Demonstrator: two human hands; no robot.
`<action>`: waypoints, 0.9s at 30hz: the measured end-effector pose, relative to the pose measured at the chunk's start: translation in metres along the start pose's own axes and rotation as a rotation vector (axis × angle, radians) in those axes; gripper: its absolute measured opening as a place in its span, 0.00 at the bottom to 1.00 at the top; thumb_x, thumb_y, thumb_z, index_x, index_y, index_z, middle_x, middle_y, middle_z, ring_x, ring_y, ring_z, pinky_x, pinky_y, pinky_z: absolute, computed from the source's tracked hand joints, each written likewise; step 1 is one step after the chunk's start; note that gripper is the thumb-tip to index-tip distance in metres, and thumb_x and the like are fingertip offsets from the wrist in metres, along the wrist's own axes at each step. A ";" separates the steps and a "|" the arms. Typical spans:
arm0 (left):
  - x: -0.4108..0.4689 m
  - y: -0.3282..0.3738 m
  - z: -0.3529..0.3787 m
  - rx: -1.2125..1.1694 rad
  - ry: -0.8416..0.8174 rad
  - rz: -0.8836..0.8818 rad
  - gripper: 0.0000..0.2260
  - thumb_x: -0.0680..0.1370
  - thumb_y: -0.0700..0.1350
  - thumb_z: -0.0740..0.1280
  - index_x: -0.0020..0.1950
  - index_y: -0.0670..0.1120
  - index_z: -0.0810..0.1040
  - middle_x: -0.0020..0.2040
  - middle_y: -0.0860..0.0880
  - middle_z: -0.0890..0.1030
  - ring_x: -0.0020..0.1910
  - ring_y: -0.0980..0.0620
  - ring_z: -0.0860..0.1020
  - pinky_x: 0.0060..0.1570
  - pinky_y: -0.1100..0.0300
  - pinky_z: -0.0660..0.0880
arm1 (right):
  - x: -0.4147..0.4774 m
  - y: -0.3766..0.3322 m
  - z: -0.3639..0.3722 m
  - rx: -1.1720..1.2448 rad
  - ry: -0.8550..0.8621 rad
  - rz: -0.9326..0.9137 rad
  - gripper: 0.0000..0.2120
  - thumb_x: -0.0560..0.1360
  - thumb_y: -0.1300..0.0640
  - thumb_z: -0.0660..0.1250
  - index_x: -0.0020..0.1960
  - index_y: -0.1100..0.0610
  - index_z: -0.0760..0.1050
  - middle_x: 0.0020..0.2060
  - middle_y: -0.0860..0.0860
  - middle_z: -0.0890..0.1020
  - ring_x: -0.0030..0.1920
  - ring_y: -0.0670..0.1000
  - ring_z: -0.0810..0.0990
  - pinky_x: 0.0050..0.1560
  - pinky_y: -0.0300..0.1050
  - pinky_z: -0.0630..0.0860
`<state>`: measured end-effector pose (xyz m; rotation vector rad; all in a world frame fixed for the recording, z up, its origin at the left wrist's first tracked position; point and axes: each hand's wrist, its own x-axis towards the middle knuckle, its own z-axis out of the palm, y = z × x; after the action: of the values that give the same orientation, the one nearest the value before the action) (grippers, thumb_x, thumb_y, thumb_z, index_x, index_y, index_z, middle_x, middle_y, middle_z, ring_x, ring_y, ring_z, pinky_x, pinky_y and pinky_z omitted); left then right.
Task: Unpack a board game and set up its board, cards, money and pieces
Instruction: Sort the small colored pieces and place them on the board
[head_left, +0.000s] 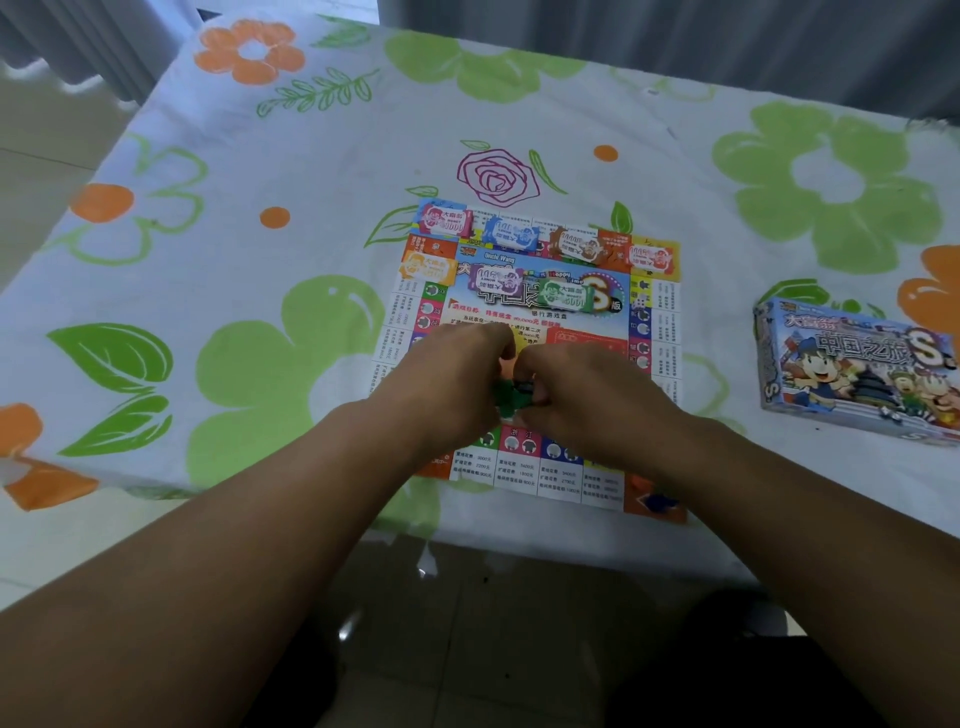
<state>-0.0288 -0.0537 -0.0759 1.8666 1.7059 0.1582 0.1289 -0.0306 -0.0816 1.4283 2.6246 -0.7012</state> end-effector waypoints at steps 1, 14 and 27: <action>0.000 0.000 0.000 -0.018 0.000 0.001 0.21 0.71 0.38 0.75 0.62 0.47 0.76 0.52 0.48 0.82 0.51 0.48 0.79 0.52 0.50 0.79 | 0.001 -0.001 0.001 0.010 0.006 0.003 0.12 0.77 0.55 0.70 0.58 0.53 0.76 0.49 0.51 0.81 0.46 0.52 0.78 0.42 0.45 0.74; 0.002 -0.004 0.010 -0.120 0.079 -0.016 0.15 0.74 0.41 0.73 0.59 0.48 0.77 0.47 0.49 0.84 0.46 0.50 0.81 0.49 0.50 0.80 | 0.004 -0.006 0.003 0.088 0.020 -0.014 0.11 0.75 0.54 0.73 0.57 0.55 0.80 0.47 0.51 0.82 0.46 0.52 0.81 0.48 0.51 0.81; -0.013 -0.038 -0.037 -0.165 0.089 -0.241 0.19 0.69 0.32 0.73 0.57 0.46 0.78 0.43 0.54 0.80 0.44 0.51 0.80 0.39 0.59 0.77 | 0.012 -0.015 -0.002 0.094 0.035 -0.029 0.13 0.76 0.52 0.71 0.60 0.51 0.77 0.47 0.46 0.79 0.47 0.50 0.78 0.46 0.47 0.76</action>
<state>-0.0812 -0.0535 -0.0609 1.5428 1.9016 0.2795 0.1099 -0.0277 -0.0777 1.4418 2.6766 -0.8202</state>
